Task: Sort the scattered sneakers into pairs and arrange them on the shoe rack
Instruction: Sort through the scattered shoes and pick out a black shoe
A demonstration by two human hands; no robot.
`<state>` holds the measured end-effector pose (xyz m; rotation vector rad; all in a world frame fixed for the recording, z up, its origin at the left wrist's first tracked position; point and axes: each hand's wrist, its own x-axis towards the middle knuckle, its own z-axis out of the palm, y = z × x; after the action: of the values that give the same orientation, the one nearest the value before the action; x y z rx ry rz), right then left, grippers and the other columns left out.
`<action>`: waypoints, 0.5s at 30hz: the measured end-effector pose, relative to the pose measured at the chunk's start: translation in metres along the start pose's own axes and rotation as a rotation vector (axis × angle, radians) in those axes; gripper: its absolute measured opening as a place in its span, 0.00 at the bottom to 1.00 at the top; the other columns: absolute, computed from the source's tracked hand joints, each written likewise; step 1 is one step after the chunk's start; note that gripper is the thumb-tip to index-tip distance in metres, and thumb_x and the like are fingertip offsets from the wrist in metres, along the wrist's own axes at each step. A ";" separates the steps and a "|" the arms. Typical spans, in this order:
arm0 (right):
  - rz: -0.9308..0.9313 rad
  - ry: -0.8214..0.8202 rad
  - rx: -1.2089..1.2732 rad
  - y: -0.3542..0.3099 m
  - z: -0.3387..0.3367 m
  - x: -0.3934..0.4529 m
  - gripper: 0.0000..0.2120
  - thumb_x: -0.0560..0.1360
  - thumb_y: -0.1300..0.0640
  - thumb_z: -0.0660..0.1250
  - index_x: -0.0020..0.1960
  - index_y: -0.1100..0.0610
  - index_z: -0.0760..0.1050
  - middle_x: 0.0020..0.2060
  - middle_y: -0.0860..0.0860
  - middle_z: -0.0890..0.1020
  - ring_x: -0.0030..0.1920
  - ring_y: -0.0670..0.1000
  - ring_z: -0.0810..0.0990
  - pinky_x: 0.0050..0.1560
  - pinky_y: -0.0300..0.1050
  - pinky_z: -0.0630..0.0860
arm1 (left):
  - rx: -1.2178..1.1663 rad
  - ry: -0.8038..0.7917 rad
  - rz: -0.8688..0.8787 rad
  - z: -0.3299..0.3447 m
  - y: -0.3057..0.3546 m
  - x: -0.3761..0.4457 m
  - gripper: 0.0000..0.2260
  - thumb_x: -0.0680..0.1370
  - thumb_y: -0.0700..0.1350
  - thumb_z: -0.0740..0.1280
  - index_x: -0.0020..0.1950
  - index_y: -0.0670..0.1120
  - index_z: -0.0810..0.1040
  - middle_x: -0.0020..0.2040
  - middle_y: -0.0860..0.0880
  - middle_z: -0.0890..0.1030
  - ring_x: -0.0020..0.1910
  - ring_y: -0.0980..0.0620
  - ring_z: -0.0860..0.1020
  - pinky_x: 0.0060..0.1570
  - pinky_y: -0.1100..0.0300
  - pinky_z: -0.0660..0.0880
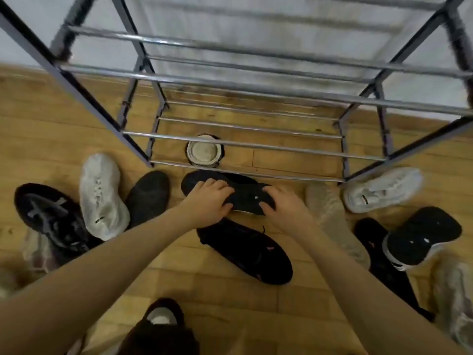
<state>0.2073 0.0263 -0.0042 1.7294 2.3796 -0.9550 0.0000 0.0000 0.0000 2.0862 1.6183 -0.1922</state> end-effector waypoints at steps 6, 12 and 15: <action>0.044 0.021 -0.168 0.027 0.061 0.039 0.30 0.77 0.42 0.59 0.74 0.50 0.55 0.73 0.51 0.60 0.69 0.60 0.61 0.66 0.59 0.60 | 0.003 0.102 -0.024 0.065 -0.018 0.036 0.27 0.80 0.55 0.56 0.76 0.50 0.53 0.77 0.49 0.52 0.75 0.48 0.51 0.71 0.49 0.52; 0.066 0.148 -0.233 0.032 0.088 0.036 0.39 0.72 0.42 0.67 0.76 0.49 0.50 0.73 0.53 0.56 0.67 0.63 0.60 0.65 0.59 0.58 | 0.002 0.085 -0.064 0.092 -0.026 0.047 0.27 0.80 0.57 0.52 0.76 0.53 0.48 0.78 0.52 0.48 0.76 0.48 0.44 0.72 0.47 0.45; 0.068 0.220 -0.239 0.027 0.092 0.020 0.40 0.70 0.43 0.70 0.75 0.50 0.53 0.69 0.56 0.60 0.62 0.63 0.63 0.62 0.58 0.60 | 0.059 0.199 -0.004 0.092 -0.026 0.040 0.27 0.80 0.57 0.54 0.76 0.53 0.50 0.76 0.50 0.55 0.76 0.45 0.46 0.71 0.45 0.46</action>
<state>0.1947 0.0015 -0.0984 1.8905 2.4216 -0.4687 0.0036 -0.0025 -0.1041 2.2063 1.7501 -0.0340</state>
